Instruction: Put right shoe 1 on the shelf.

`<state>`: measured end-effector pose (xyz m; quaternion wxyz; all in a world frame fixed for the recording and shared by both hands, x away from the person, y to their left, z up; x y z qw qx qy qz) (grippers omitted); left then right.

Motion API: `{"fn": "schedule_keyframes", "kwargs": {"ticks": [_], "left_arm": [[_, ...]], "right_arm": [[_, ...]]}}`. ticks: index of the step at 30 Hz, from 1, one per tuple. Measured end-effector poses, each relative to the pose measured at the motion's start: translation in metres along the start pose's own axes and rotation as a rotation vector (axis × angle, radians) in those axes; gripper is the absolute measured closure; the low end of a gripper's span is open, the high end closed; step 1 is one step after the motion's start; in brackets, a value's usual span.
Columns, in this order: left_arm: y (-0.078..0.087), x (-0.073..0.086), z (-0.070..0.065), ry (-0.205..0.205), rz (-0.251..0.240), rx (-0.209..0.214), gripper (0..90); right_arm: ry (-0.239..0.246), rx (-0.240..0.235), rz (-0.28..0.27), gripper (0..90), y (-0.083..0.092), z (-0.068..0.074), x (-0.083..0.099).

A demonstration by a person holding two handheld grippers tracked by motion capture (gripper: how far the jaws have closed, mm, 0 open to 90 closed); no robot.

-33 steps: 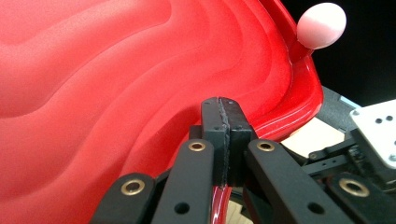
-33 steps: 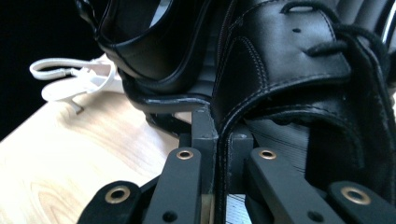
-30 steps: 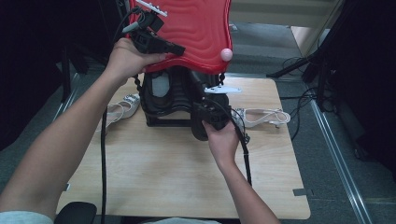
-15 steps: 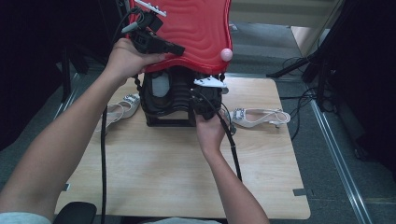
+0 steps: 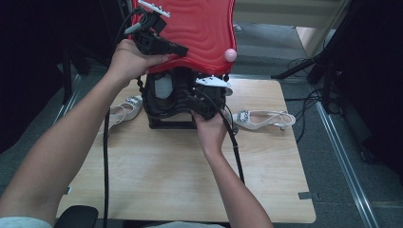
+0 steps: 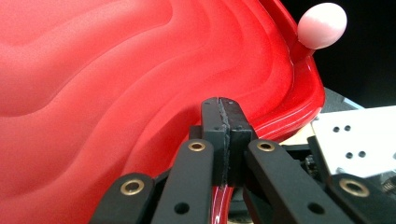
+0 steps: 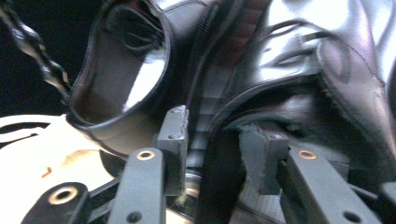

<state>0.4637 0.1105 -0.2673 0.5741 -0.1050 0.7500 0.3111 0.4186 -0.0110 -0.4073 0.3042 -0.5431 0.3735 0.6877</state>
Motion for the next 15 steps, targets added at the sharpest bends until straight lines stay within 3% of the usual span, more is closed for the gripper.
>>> {"fn": "schedule_keyframes", "kwargs": {"ticks": [7, 11, 15], "left_arm": [[-0.001, 0.0, 0.0, -0.004, -0.004, -0.01, 90.0], [-0.001, 0.0, -0.001, -0.002, -0.005, -0.015, 90.0], [0.0, 0.0, -0.001, -0.001, -0.006, -0.015, 90.0]], "right_arm": [[-0.007, -0.016, 0.02, 63.2, 0.012, 0.001, -0.004], [0.028, -0.049, 0.018, 73.6, 0.031, 0.003, -0.005], [0.048, -0.12, 0.046, 87.2, 0.051, 0.008, -0.004]]}}
Point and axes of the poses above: each handheld gripper's, and its own axes: y roughly backward along the jaws, x roughly out of its underside, z roughly to its left, the point moved 5 cm from there along -y, roughly forward along the jaws, and after that the axes turned 15 degrees about -z, right-handed, at the moved point
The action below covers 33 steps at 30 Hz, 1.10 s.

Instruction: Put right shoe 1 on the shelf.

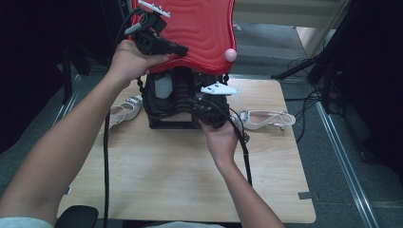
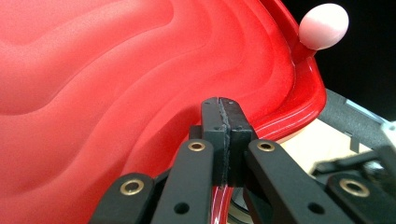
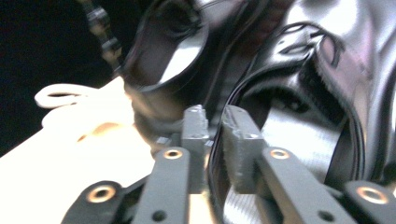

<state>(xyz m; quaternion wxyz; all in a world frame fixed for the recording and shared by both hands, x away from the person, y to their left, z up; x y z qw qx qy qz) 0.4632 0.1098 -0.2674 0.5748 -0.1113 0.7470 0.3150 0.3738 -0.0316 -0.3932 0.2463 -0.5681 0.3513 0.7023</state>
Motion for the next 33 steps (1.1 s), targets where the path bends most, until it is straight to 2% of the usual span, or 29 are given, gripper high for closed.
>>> {"fn": "schedule_keyframes", "kwargs": {"ticks": [1, 5, 6, 9, 10, 16, 20, 22, 26, 29, 33], "left_arm": [[0.0, 0.0, 0.0, 0.0, -0.001, -0.001, 90.0], [0.0, 0.0, 0.0, -0.012, -0.002, -0.005, 90.0], [0.0, 0.0, 0.0, -0.017, -0.004, -0.004, 90.0], [0.0, 0.0, 0.0, -0.015, -0.008, -0.003, 90.0], [0.0, 0.001, 0.0, -0.013, -0.008, -0.001, 90.0], [0.0, 0.001, 0.0, -0.006, -0.01, -0.002, 90.0], [0.001, 0.001, 0.0, -0.001, -0.012, 0.002, 90.0], [0.001, 0.002, 0.001, 0.01, -0.017, 0.002, 90.0], [0.001, 0.002, 0.0, 0.018, -0.016, 0.001, 90.0], [0.001, 0.002, 0.0, 0.016, -0.016, -0.002, 90.0], [0.001, 0.002, 0.001, 0.019, -0.018, 0.003, 90.0]], "right_arm": [[-0.004, -0.024, 0.001, 89.7, 0.004, 0.002, 0.001], [-0.038, -0.1, 0.04, 90.0, 0.019, 0.004, 0.01], [-0.044, -0.133, 0.043, 90.0, 0.022, 0.005, 0.014], [-0.018, -0.165, 0.064, 90.0, 0.03, 0.004, 0.027], [-0.008, -0.165, 0.073, 90.0, 0.032, 0.003, 0.032], [-0.027, -0.177, 0.117, 90.0, 0.033, -0.013, 0.052], [-0.025, -0.162, 0.134, 90.0, 0.029, -0.024, 0.06], [-0.043, -0.194, 0.126, 90.0, 0.026, -0.027, 0.062], [-0.026, -0.188, 0.133, 90.0, 0.022, -0.022, 0.062], [-0.038, -0.179, 0.129, 90.0, 0.017, -0.017, 0.061], [-0.035, -0.157, 0.088, 90.0, 0.007, -0.013, 0.06]]}}
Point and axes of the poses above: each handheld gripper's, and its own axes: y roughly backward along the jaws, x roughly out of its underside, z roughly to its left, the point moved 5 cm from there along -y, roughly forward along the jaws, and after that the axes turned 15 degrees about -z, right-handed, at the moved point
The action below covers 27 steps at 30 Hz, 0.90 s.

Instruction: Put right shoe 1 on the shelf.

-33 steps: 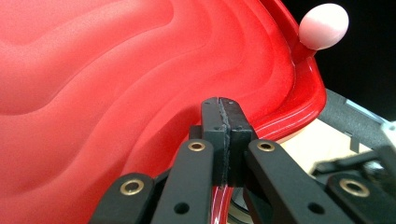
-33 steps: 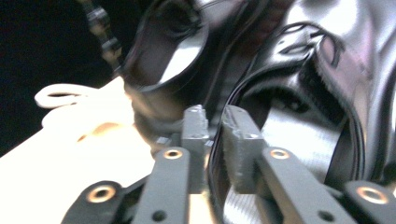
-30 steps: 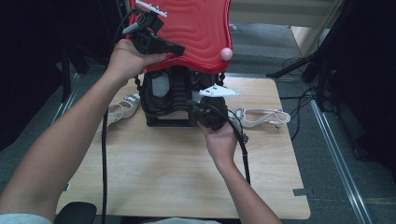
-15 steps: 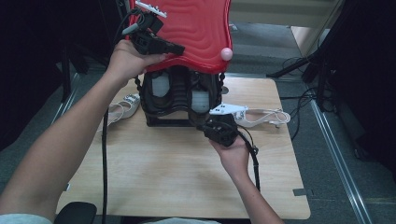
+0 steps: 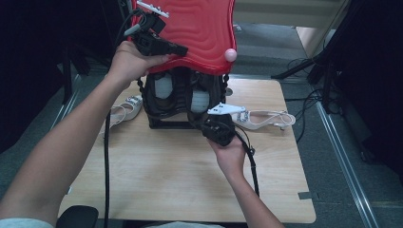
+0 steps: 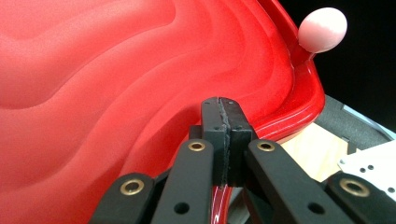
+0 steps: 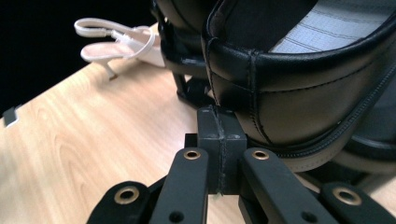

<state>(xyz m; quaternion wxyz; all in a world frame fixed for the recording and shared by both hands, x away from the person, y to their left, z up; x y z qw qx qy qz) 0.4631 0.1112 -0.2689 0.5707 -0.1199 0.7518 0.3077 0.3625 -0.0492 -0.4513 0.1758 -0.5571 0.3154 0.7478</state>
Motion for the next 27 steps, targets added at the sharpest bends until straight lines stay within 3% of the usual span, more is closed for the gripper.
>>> {"fn": "schedule_keyframes", "kwargs": {"ticks": [4, 10, 17, 20, 22, 24, 27], "left_arm": [[0.0, 0.0, 0.0, 0.001, 0.0, 0.005, 90.0], [0.0, 0.0, 0.001, 0.004, -0.001, 0.009, 90.0], [0.001, 0.0, 0.002, 0.009, -0.004, 0.01, 90.0], [0.001, 0.0, 0.002, 0.011, -0.005, 0.006, 90.0], [0.001, 0.0, 0.002, 0.015, -0.005, 0.01, 90.0], [0.001, 0.0, 0.001, 0.022, -0.011, 0.008, 89.8], [0.003, -0.002, 0.002, 0.038, -0.01, 0.035, 80.4]], "right_arm": [[-0.037, 0.028, -0.046, 90.0, -0.008, -0.004, -0.009], [-0.044, 0.059, -0.052, 90.0, -0.021, -0.015, -0.022], [-0.047, 0.065, -0.026, 90.0, -0.029, -0.027, -0.029], [-0.046, 0.103, 0.01, 90.0, -0.032, -0.035, -0.027], [-0.092, 0.062, -0.002, 90.0, -0.031, -0.04, -0.025], [-0.094, 0.051, -0.004, 90.0, -0.028, -0.037, -0.024], [-0.086, 0.015, -0.011, 90.0, -0.019, -0.031, -0.022]]}}
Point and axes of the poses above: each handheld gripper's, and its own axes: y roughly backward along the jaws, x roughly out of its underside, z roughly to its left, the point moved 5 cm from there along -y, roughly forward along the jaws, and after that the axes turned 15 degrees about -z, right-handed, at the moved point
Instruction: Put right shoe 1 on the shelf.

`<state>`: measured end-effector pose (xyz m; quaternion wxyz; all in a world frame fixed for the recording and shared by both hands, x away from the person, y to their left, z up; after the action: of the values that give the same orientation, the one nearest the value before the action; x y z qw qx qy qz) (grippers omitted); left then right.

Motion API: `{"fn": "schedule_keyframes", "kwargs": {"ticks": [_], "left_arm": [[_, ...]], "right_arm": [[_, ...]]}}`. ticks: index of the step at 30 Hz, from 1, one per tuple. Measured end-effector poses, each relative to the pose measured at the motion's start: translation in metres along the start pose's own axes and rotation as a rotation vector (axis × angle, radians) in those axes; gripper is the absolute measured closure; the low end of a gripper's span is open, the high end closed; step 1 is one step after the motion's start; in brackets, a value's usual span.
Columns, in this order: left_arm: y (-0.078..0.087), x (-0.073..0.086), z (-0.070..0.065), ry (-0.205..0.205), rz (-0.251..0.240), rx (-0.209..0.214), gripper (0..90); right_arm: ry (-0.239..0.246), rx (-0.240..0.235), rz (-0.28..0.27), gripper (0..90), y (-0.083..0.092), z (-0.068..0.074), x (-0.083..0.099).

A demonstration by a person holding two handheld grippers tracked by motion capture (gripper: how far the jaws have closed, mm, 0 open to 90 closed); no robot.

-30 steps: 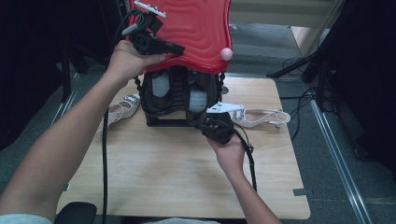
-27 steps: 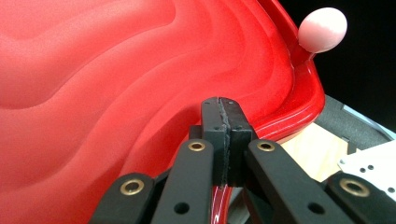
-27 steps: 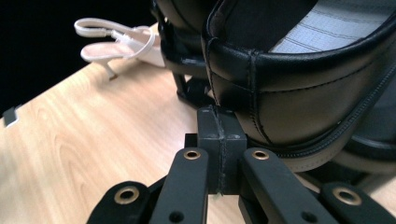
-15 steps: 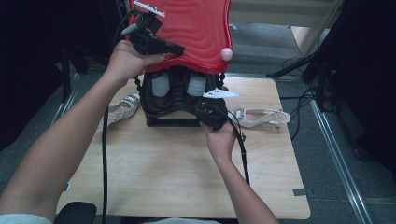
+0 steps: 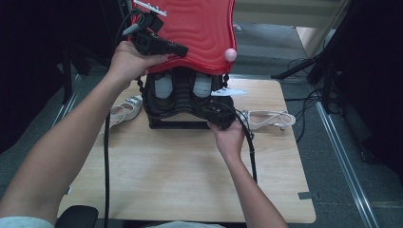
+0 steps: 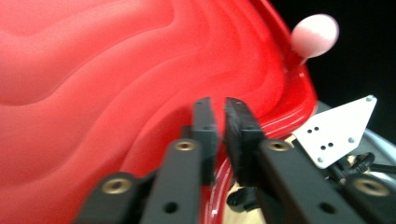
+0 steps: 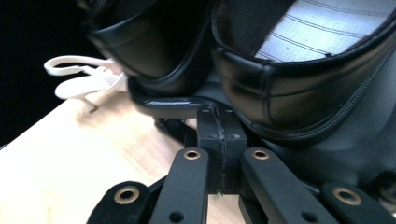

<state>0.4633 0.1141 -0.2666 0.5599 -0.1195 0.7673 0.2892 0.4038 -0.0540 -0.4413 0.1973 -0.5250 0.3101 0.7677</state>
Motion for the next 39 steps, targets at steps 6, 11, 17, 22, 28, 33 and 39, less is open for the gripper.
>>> {"fn": "schedule_keyframes", "kwargs": {"ticks": [6, 11, 17, 22, 28, 33, 39], "left_arm": [[0.016, -0.004, -0.007, 0.0, 0.002, 0.008, 71.2], [0.038, 0.001, -0.017, 0.001, -0.002, 0.027, 62.0], [0.056, 0.022, -0.018, 0.008, 0.012, 0.023, 57.7], [0.069, 0.039, -0.018, 0.016, 0.002, 0.027, 57.0], [0.083, 0.059, -0.023, 0.013, 0.012, 0.023, 55.0], [0.092, 0.078, -0.027, 0.003, 0.02, 0.009, 52.7], [0.097, 0.105, -0.029, 0.04, 0.025, 0.019, 47.3]], "right_arm": [[0.077, -0.068, 0.005, 78.9, 0.018, 0.007, 0.007], [0.03, -0.068, -0.003, 71.4, 0.034, 0.01, 0.013], [-0.016, -0.058, -0.006, 70.7, 0.053, 0.008, 0.024], [-0.012, -0.082, 0.011, 69.8, 0.066, 0.011, 0.036], [-0.046, -0.098, 0.035, 59.4, 0.08, 0.01, 0.049], [-0.056, -0.11, 0.075, 65.8, 0.09, 0.01, 0.058], [-0.026, -0.087, 0.07, 61.4, 0.103, 0.008, 0.063]]}}
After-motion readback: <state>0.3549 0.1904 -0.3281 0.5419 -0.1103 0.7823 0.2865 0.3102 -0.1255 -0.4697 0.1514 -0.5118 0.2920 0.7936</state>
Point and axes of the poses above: each handheld gripper's, and its own axes: y roughly backward along the jaws, x roughly out of its underside, z roughly to its left, the point moved 5 cm from there along -y, roughly forward along the jaws, and after that the axes turned 15 degrees about -z, right-handed, at the moved point
